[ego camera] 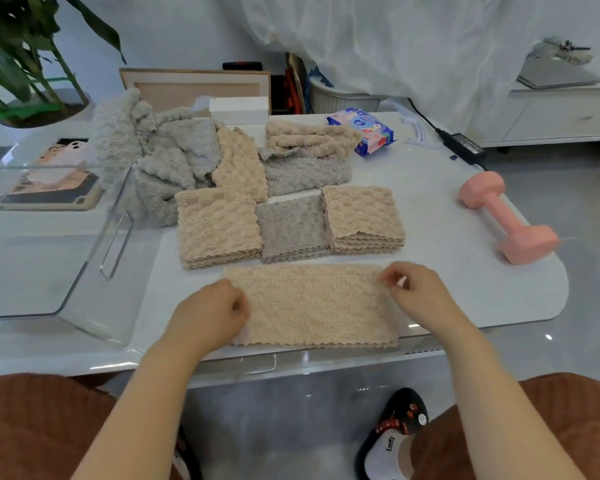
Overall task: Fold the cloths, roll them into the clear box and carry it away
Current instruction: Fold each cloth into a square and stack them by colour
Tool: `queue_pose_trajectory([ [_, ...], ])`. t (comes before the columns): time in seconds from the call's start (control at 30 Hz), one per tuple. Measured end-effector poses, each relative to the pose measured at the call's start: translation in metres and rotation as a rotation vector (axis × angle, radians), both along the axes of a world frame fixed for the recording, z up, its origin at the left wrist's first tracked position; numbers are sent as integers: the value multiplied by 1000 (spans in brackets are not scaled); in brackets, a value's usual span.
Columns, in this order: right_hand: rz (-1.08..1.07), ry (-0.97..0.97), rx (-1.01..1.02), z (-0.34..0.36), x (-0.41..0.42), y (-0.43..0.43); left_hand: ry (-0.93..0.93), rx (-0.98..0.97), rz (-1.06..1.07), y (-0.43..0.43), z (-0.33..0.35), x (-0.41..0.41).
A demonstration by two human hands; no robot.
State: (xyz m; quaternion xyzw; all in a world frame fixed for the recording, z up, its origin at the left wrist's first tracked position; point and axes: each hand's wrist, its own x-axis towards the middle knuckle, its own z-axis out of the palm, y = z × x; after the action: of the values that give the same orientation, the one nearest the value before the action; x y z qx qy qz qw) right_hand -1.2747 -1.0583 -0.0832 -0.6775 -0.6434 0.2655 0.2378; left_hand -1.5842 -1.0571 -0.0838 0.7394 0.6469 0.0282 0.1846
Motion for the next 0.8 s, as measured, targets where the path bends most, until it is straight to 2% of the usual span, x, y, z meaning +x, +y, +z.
queue_pose_trajectory([
  [0.07, -18, -112, 110, -12, -15, 4, -110, 232, -7, 1, -12, 25],
  [0.1, 8, -190, 91, -22, -20, 5, -145, 276, -37, 1, -21, 38],
  [0.17, 25, -254, 2, -42, -28, 2, -50, 222, -117, -5, -46, 55],
  [0.23, -6, -228, -29, -57, -28, -2, 47, 214, -136, -11, -74, 57],
  [0.3, -22, -195, -30, -63, -23, -1, 41, 280, -116, -12, -86, 54],
  [0.37, -41, -72, -75, -57, -17, 5, 32, 341, -104, -13, -85, 56],
  [0.43, -71, 114, -106, -47, -8, 17, -59, 483, -147, -16, -78, 66],
  [0.5, -65, 184, -98, -36, 2, 30, -169, 599, -321, -26, -70, 89],
  [0.57, -23, 170, -137, -28, 10, 39, -164, 599, -551, -37, -67, 121],
  [0.63, 12, 163, -201, -27, 13, 46, -71, 570, -659, -45, -66, 148],
  [0.8, 100, 55, -322, -24, 21, 57, -17, 558, -596, -38, -62, 175],
])
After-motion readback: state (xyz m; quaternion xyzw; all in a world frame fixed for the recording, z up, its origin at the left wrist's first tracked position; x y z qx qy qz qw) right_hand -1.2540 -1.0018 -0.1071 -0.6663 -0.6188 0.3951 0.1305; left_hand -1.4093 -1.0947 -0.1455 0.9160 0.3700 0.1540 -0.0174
